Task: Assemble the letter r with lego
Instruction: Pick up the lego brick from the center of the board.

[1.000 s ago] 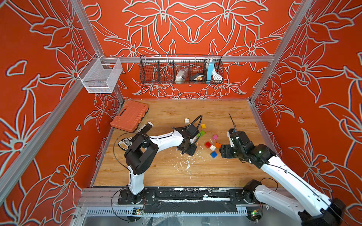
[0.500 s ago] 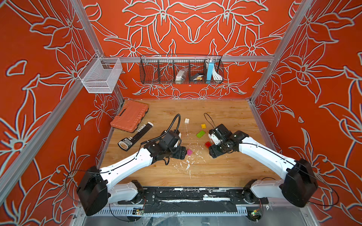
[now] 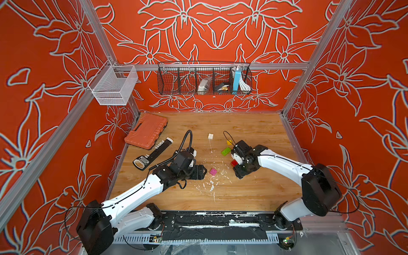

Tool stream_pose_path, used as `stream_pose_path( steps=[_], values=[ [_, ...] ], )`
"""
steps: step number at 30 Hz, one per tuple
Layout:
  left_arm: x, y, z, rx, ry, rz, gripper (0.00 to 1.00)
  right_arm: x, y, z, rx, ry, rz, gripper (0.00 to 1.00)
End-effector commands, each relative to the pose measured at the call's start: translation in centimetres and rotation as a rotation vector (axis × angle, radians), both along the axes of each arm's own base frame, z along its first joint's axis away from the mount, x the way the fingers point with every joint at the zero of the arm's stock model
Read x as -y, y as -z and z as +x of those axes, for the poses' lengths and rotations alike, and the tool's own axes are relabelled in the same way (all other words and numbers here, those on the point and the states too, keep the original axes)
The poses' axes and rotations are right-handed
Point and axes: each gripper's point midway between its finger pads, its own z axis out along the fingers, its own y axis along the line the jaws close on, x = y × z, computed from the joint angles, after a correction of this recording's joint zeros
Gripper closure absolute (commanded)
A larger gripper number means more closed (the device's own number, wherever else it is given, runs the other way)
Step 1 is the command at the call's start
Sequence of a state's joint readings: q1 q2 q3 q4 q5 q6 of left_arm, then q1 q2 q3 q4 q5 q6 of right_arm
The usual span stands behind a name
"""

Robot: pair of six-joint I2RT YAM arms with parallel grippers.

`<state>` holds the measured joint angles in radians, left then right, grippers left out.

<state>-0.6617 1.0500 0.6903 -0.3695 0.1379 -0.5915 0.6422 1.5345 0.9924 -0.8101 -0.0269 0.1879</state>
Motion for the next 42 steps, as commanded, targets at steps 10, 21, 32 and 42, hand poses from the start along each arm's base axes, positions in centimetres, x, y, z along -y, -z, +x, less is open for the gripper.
stream_pose_path(
  steps=[10, 21, 32, 42],
  values=[
    [0.2, -0.8, -0.4, 0.024, 0.048, -0.019, 0.19, 0.5, 1.9, 1.3, -0.022, 0.027, -0.1, 0.4],
    [0.3, -0.4, -0.8, 0.009, 0.07, -0.017, 0.22, 0.1, 2.9, 1.3, -0.063, 0.038, -0.088, 0.49],
    [0.4, -0.4, -0.9, 0.006, 0.074, -0.022, 0.23, 0.2, 3.7, 0.7, -0.102, 0.04, -0.1, 0.58],
    [-0.8, 0.5, -0.4, -0.025, -0.025, 0.014, 0.22, 2.7, 0.6, 0.6, -0.018, 0.15, -0.172, 0.95]
  ],
)
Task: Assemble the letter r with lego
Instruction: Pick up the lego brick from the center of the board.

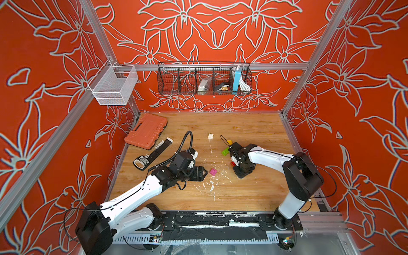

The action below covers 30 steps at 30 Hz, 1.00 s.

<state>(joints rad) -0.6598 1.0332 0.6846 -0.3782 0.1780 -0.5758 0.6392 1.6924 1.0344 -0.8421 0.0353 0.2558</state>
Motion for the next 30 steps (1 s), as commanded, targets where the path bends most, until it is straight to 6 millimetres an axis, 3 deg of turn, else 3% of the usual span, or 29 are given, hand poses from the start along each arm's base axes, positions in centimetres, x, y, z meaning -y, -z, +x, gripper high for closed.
stream_pose_path(
  steps=[1, 6, 9, 11, 15, 18, 23, 30],
  values=[
    [-1.2, 0.9, 0.5, -0.03, -0.084, 0.038, 0.2, 1.5, -3.0, 0.2, 0.073, 0.096, -0.036, 1.0],
    [-0.3, 1.5, 1.1, -0.124, -0.125, 0.047, 0.1, 0.6, -5.7, 0.2, 0.08, 0.285, -0.003, 1.0],
    [-0.4, 1.0, 1.8, -0.116, -0.166, 0.036, 0.05, -1.8, -7.1, 0.2, 0.041, 0.267, 0.106, 1.0],
    [-0.5, 0.9, 2.0, -0.068, -0.153, 0.025, 0.02, -4.5, -7.2, 0.4, 0.047, 0.207, 0.267, 1.0],
    [-1.7, 1.2, 1.3, -0.076, -0.156, 0.069, 0.06, -9.6, -9.8, 1.4, 0.106, 0.08, 0.582, 1.0],
    [-2.4, 1.5, 0.8, -0.102, -0.177, 0.041, 0.13, -11.0, -11.1, 2.4, 0.142, 0.001, 0.599, 1.0],
    [-3.1, 0.3, 1.1, -0.08, -0.217, -0.16, 0.13, -12.8, -10.1, 1.9, 0.087, -0.161, 0.492, 1.0],
    [-5.4, 1.7, 1.0, -0.166, -0.29, -0.274, 0.14, -14.0, -7.0, 1.3, 0.047, -0.292, 0.28, 1.0]
  ],
)
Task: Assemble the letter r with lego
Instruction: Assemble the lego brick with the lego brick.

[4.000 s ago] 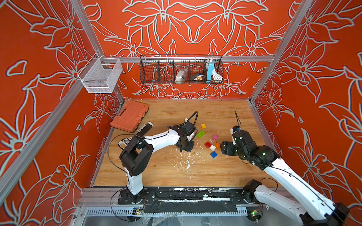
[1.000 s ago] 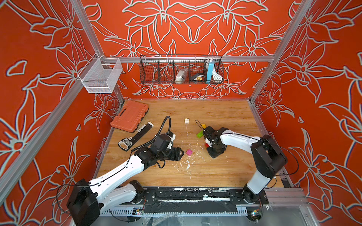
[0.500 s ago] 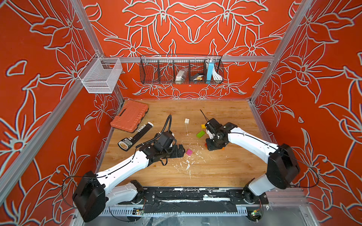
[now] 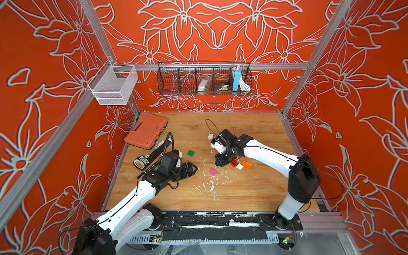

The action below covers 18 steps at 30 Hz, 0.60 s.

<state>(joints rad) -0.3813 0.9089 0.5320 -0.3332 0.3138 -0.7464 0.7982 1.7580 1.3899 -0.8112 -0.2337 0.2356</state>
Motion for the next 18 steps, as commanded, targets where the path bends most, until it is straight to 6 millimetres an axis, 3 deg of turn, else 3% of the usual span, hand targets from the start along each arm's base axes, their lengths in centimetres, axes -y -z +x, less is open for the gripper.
stream_pose_path(
  steps=[1, 7, 18],
  values=[
    [0.3, 0.0, -0.3, -0.031, -0.004, -0.143, 0.14, 0.6, 1.3, -0.6, 0.016, -0.091, -0.158, 1.0],
    [0.5, 0.7, 0.1, -0.061, -0.001, -0.211, 0.18, -0.9, 2.6, -0.8, 0.048, -0.165, -0.241, 1.0],
    [0.2, 1.3, -0.1, -0.067, -0.014, -0.2, 0.19, -1.7, 4.7, -0.6, 0.038, -0.226, -0.308, 1.0]
  ],
)
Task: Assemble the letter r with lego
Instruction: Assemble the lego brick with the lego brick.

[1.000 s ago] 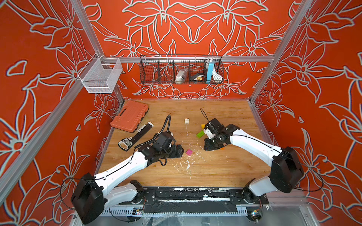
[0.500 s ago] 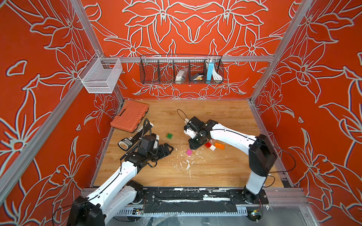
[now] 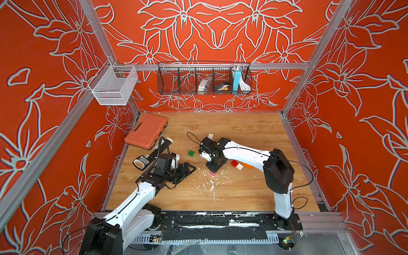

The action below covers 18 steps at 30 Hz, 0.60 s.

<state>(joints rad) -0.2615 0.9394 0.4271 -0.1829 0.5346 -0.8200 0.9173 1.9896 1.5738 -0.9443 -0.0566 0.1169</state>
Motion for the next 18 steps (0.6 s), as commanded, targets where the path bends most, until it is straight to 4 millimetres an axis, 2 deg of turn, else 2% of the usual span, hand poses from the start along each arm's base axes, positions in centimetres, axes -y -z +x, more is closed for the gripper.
stream_pose_path(
  steps=[1, 18],
  values=[
    [-0.1, -0.2, 0.0, 0.013, -0.006, -0.01, 0.19, 0.3, 0.7, -0.1, 0.0, -0.032, -0.058, 1.0],
    [-0.7, 0.4, -0.8, 0.004, -0.028, -0.007, 0.19, 0.0, 2.2, -0.6, -0.02, -0.066, -0.094, 1.0]
  ],
)
